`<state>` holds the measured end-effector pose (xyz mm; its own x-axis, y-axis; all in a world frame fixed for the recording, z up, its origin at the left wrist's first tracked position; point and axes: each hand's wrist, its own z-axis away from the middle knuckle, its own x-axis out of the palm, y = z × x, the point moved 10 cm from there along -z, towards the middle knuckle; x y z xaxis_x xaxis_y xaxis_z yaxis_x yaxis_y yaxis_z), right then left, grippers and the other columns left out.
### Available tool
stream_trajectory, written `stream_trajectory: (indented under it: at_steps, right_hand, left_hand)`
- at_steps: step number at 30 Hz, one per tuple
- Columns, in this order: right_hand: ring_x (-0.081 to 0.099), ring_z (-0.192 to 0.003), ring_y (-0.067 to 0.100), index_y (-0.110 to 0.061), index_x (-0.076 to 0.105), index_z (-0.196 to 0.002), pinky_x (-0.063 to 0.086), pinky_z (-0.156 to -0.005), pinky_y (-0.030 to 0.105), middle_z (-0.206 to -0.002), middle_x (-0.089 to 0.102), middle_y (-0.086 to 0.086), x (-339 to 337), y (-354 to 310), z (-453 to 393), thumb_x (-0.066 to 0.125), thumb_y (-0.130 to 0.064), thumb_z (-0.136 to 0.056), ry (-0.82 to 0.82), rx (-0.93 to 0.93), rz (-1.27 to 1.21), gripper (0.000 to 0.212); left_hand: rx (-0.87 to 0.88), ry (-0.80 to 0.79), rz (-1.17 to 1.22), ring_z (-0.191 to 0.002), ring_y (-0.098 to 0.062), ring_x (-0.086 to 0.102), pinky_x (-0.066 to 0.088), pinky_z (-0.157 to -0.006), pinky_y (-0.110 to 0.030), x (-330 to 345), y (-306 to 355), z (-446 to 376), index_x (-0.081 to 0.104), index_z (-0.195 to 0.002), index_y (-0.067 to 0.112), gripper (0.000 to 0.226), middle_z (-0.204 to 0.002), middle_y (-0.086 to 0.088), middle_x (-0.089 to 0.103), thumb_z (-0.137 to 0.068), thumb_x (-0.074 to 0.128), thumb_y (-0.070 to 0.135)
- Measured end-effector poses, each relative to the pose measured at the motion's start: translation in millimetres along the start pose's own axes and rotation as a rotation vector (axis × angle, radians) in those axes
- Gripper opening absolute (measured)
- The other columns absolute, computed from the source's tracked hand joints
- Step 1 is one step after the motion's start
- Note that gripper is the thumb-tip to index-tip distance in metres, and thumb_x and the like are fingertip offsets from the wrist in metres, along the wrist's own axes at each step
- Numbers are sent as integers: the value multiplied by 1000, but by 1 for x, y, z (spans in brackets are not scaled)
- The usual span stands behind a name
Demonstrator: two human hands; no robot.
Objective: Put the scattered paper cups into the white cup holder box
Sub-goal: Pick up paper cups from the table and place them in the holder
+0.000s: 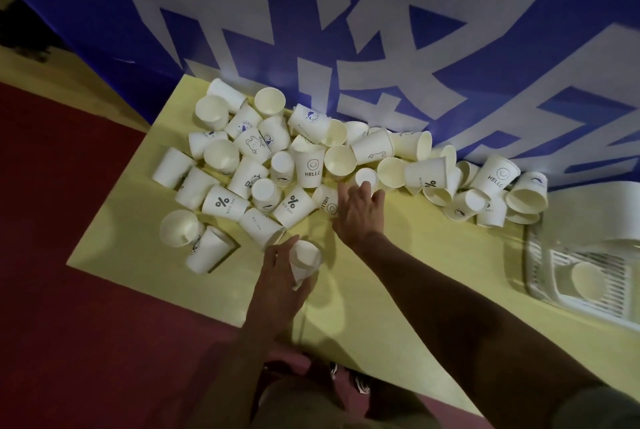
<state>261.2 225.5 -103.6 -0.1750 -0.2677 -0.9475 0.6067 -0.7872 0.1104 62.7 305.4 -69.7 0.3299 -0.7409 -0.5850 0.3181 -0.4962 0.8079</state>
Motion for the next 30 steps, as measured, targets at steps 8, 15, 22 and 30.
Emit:
stream_trajectory:
  at_steps: [8,15,22,30]
  right_hand:
    - [48,-106,33,-14,46,-134,37,-86,46,-115,61,9,23,22,37,62,-36,-86,-26,-20,-55,55]
    - [59,-91,30,-15,41,-131,56,-73,45,-118,48,9,26,75,91,72,-42,-82,31,21,-394,63]
    - [56,-94,29,-21,45,-136,57,-68,45,-125,46,9,21,155,148,66,-50,-85,177,95,-471,63]
    - [52,-108,29,-8,44,-136,53,-90,45,-125,47,7,30,278,250,71,-46,-89,380,172,-747,66]
  left_hand:
    - [-40,-96,-39,-121,-3,40,38,-95,-13,20,0,-12,40,-149,15,91,-138,-7,43,-73,88,17]
    - [-54,-168,-45,-112,-2,44,35,-95,-10,46,21,-13,40,-148,24,80,-128,5,40,-80,82,32]
    - [-10,-220,-95,-120,-15,50,45,-92,-25,90,70,-11,40,-148,28,80,-128,11,39,-80,81,17]
    - [75,-259,-137,-122,-18,49,44,-94,-27,182,165,15,41,-143,28,76,-134,8,48,-79,82,22]
